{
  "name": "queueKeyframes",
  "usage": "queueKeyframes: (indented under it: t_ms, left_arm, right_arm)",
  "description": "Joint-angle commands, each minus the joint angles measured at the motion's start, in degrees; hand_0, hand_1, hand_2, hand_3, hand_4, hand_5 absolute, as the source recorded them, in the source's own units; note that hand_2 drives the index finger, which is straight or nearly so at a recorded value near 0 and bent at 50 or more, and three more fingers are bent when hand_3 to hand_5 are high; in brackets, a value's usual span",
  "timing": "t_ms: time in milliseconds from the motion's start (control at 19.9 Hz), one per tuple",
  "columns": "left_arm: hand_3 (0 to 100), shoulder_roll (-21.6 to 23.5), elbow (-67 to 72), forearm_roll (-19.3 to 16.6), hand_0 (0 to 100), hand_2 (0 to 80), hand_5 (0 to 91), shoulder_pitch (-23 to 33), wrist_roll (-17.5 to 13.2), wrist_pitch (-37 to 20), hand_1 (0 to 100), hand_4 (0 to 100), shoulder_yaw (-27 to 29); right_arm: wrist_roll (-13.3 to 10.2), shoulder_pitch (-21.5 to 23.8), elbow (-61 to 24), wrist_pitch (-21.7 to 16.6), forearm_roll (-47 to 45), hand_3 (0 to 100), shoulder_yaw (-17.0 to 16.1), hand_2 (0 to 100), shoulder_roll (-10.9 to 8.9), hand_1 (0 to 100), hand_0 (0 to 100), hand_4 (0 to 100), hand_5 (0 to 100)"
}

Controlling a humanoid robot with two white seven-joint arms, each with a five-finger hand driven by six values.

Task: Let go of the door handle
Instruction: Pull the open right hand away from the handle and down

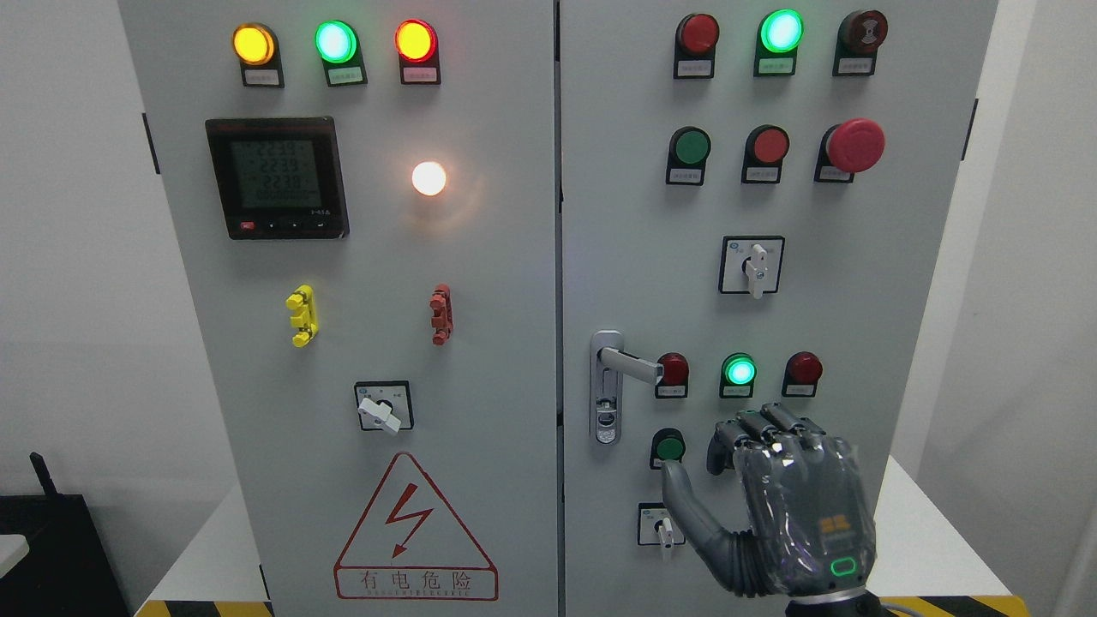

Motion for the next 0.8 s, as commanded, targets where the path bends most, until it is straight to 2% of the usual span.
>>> queueKeyframes:
  t_ms: [0, 752]
  left_arm:
    - [0, 0.1, 0.0, 0.0, 12, 0.0, 0.0, -1.5, 0.0, 0.0, 39, 0, 1.0]
    - [0, 0.0, 0.0, 0.0, 12, 0.0, 0.0, -1.5, 0.0, 0.0, 39, 0, 1.0]
  right_arm:
    - [0.6, 1.4, -0.8, -3.3, -3.9, 0, -10.3, 0, -1.07, 1, 44, 0, 0]
    - [0.9, 0.8, -0.8, -3.4, -4.1, 0, -10.2, 0, -0.72, 2, 40, 0, 0]
